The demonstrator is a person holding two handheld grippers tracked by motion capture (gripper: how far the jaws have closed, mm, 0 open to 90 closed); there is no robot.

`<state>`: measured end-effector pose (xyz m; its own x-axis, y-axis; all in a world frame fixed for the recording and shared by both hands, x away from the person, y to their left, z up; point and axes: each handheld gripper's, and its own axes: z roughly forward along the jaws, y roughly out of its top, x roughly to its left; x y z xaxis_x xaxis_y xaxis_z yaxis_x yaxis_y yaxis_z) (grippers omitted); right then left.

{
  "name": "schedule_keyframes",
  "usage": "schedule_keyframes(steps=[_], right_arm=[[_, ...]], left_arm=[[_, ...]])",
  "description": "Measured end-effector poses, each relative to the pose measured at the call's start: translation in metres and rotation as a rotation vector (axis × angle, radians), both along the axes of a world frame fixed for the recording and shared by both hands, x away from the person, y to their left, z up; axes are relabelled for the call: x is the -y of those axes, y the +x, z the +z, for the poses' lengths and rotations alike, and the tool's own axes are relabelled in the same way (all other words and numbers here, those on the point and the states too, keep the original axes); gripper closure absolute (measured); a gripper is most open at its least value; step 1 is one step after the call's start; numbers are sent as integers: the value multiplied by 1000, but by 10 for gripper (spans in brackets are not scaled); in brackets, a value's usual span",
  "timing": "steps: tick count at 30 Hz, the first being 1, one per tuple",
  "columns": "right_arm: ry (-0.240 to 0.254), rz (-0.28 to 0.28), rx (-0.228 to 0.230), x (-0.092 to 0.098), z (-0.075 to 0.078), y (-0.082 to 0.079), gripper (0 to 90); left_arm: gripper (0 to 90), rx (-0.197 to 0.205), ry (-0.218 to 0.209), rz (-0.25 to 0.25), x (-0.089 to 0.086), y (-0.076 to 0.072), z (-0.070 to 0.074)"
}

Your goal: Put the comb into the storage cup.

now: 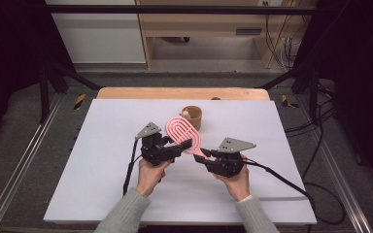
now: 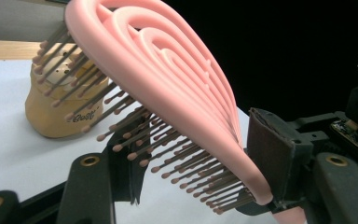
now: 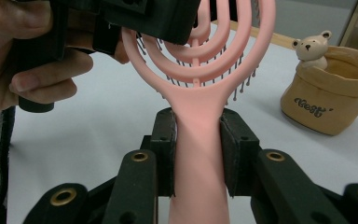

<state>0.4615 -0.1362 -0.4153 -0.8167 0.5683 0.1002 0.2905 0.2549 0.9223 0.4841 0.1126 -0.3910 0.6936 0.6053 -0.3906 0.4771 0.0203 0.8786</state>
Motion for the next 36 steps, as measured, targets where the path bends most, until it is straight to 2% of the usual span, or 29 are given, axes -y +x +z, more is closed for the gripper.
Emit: schedule_keyframes(steps=[6,10,15,19,26,29,36], right_arm=[[0,5,4,0,0,0,699],[-9,2,7,0,-1,1,699],[-11,5,5,-1,-2,1,702],[-13,10,1,-1,-2,2,706],[-13,17,-5,-2,-3,2,711],[-11,20,-5,-2,-3,2,712],[-6,24,-11,-2,-2,3,712]], left_arm=[[449,-33,-29,-12,-1,2,0],[472,-37,-33,-4,0,1,0],[523,-24,-36,0,1,-1,1],[562,-20,-47,-16,2,-2,2],[611,14,-63,-42,5,-7,4],[620,34,-59,-46,7,-9,6],[628,48,-56,-55,9,-11,8]])
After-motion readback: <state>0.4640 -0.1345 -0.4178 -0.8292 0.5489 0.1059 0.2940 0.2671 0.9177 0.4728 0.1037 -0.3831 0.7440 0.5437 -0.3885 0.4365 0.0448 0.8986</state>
